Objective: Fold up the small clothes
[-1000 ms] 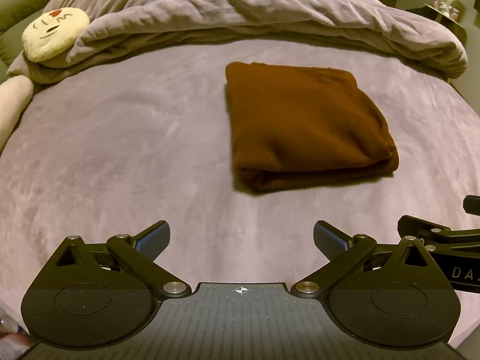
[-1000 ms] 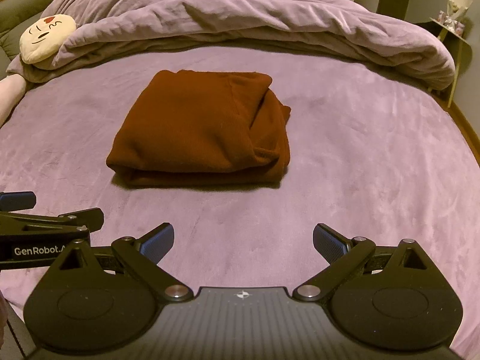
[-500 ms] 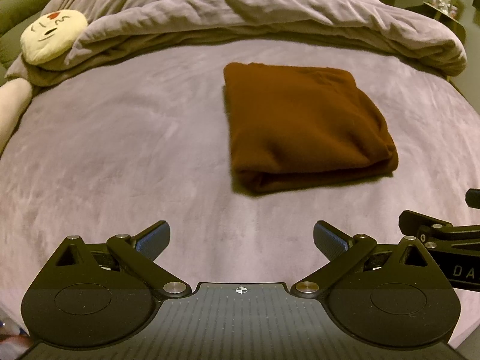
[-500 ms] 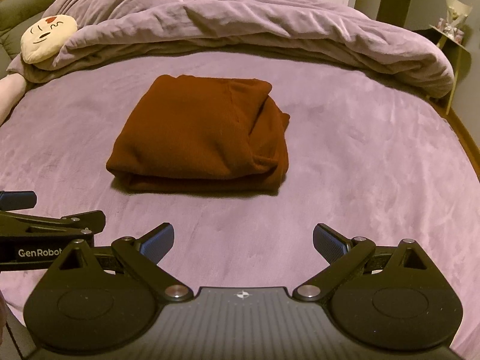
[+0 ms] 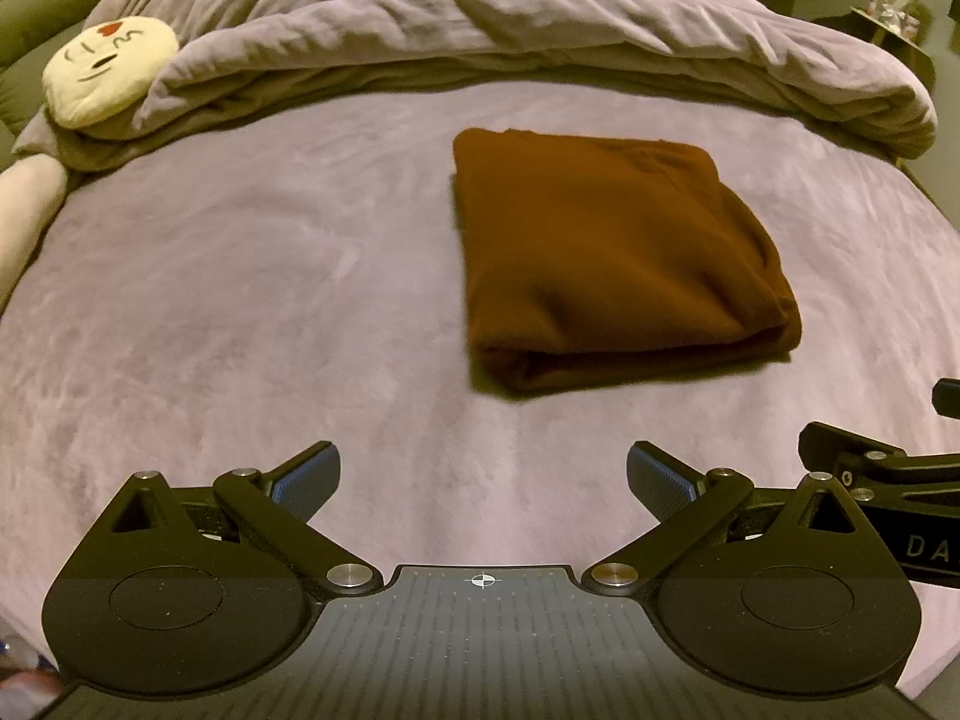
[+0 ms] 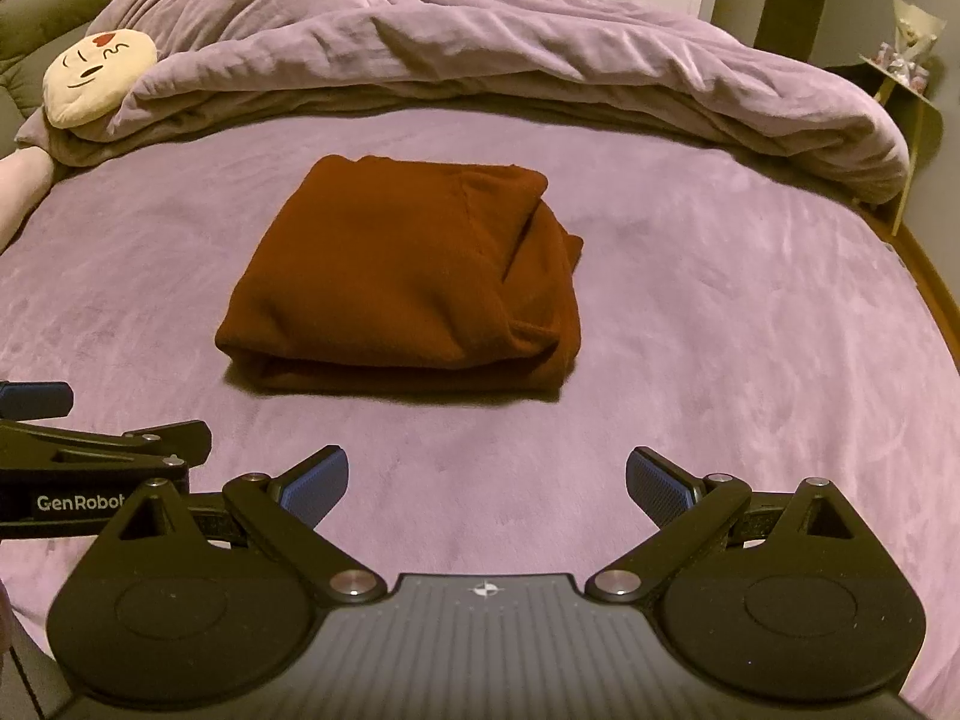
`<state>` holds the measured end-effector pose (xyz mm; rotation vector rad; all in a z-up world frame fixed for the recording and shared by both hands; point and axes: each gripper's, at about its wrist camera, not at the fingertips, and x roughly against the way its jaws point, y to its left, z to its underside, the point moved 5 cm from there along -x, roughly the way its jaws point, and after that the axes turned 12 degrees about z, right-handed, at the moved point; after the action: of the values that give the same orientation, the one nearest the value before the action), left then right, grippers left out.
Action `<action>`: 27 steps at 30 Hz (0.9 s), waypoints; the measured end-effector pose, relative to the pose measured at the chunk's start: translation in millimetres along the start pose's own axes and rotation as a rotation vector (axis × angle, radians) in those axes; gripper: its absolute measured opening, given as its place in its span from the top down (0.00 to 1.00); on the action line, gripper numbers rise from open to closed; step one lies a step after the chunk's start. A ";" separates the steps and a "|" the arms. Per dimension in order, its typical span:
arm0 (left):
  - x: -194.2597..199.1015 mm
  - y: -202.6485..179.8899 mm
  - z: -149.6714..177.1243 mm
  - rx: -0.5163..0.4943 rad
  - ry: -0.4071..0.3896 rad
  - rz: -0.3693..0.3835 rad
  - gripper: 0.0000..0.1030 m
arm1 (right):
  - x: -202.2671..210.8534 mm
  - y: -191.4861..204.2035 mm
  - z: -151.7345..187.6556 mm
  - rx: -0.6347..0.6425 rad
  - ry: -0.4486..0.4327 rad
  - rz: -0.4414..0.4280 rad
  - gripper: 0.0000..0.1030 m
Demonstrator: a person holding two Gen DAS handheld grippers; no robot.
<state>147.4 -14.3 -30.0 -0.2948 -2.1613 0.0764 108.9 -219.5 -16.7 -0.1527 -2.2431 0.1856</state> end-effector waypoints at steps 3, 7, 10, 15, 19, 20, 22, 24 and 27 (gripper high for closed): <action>-0.2 0.8 -0.9 -0.002 0.002 0.001 0.00 | -1.1 -0.1 -0.5 -0.001 0.001 0.003 0.04; -0.6 0.4 -0.9 -0.003 -0.001 -0.004 0.00 | -2.1 -0.1 -1.1 -0.005 0.004 0.000 0.04; -1.1 0.1 -1.3 -0.005 0.001 -0.006 0.00 | -2.6 -2.0 -1.2 -0.009 0.002 0.001 0.04; -1.3 -0.3 -1.8 -0.012 0.001 -0.006 0.00 | -3.3 -5.2 -1.3 -0.015 0.000 -0.001 0.04; -1.4 1.2 -2.0 -0.008 -0.001 -0.008 0.00 | -3.6 -7.1 -0.9 -0.019 -0.002 -0.003 0.04; -1.5 1.2 -2.0 -0.007 -0.002 -0.008 0.00 | -3.8 -7.4 -0.8 -0.019 -0.001 -0.002 0.04; -1.3 1.2 -2.1 -0.008 -0.004 -0.005 0.00 | -3.9 -7.7 -0.9 -0.020 -0.001 0.000 0.04; -1.1 0.8 -2.0 -0.010 -0.006 -0.004 0.00 | -3.9 -7.7 -0.9 -0.020 -0.001 -0.002 0.04; -1.1 0.4 -1.4 -0.011 -0.007 0.000 0.00 | -2.9 -7.4 -0.3 -0.016 -0.004 -0.004 0.04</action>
<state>149.2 -14.2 -30.1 -0.3010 -2.1690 0.0648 110.6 -227.2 -17.4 -0.1563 -2.2495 0.1656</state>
